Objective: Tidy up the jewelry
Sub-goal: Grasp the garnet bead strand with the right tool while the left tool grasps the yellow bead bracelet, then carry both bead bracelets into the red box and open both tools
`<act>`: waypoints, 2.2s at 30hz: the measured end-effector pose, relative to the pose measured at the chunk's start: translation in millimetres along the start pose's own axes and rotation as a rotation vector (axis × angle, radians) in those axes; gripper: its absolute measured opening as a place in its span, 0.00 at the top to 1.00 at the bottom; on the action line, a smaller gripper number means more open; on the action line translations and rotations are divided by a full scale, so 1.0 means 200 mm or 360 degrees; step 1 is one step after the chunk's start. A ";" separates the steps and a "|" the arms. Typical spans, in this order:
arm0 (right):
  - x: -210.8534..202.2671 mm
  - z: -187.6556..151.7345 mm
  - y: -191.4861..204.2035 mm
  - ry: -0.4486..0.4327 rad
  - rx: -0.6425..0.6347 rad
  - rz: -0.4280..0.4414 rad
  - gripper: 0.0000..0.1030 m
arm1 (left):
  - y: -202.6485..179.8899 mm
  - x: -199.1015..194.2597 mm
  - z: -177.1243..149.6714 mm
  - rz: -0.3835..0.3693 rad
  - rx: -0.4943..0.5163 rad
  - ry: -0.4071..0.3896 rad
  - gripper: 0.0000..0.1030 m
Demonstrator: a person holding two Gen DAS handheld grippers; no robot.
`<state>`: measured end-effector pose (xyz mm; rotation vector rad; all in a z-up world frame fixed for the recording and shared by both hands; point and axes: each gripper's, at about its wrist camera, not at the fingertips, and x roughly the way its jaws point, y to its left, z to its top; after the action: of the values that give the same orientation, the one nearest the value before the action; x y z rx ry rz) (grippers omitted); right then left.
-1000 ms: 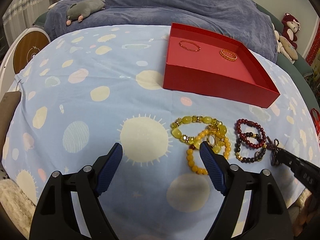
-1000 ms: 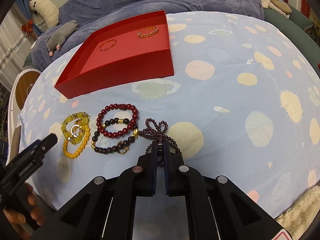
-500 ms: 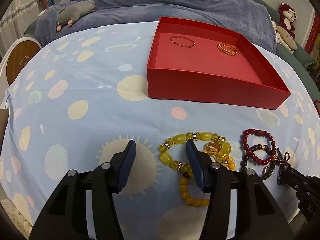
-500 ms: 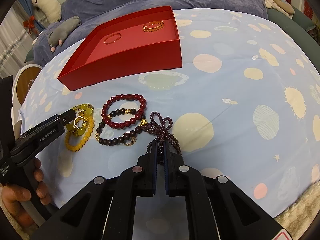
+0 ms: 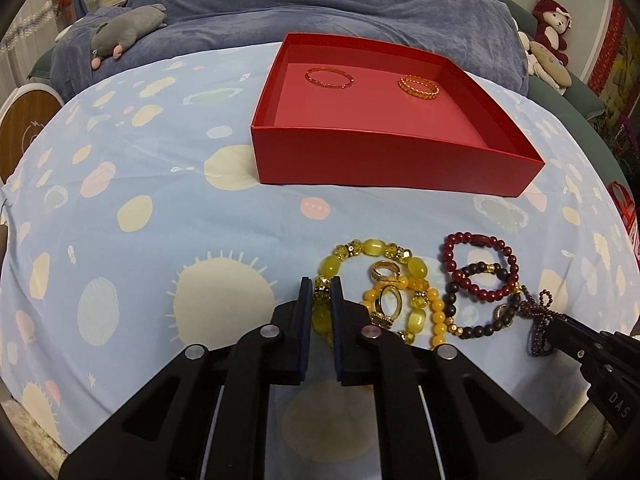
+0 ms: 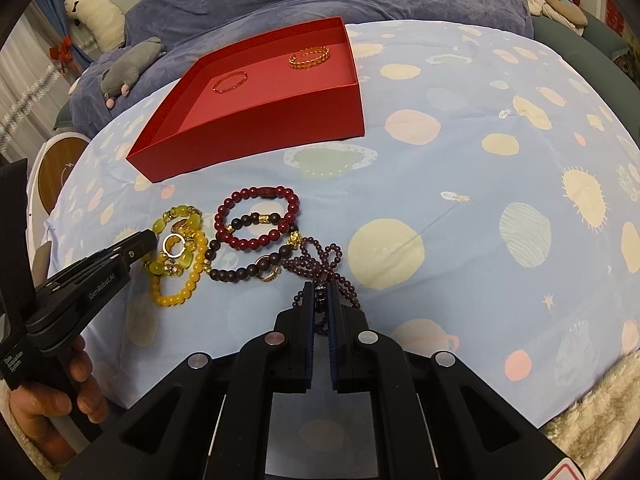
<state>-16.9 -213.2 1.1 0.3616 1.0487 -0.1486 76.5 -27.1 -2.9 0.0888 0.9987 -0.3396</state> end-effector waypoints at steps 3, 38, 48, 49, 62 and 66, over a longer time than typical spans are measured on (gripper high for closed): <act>-0.04 0.00 0.00 -0.0020 0.0006 0.0018 0.95 | 0.00 -0.08 -0.01 -0.0053 -0.0045 -0.0018 0.92; -0.31 0.11 0.07 -0.0170 -0.0022 0.0174 0.95 | -0.11 -0.53 0.18 -0.0246 -0.0033 -0.0195 0.92; -0.25 0.64 0.13 -0.0312 -0.0055 0.0189 0.94 | -0.19 -0.43 0.66 -0.0354 -0.0007 -0.0293 0.92; -0.23 0.70 0.14 -0.0323 -0.0064 0.0181 0.94 | -0.20 -0.41 0.71 -0.0368 -0.0012 -0.0300 0.92; 0.23 1.13 0.15 -0.0244 0.0054 0.0240 0.95 | -0.12 0.11 1.06 -0.0453 -0.0182 -0.0179 0.92; 0.40 1.12 0.15 -0.0160 0.0041 0.0192 0.95 | -0.07 0.30 1.00 -0.0392 -0.0197 -0.0077 0.92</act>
<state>215.4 -263.1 38.2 0.4351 0.9239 -0.0714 264.2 -99.6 56.6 -0.1552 0.9824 -0.5014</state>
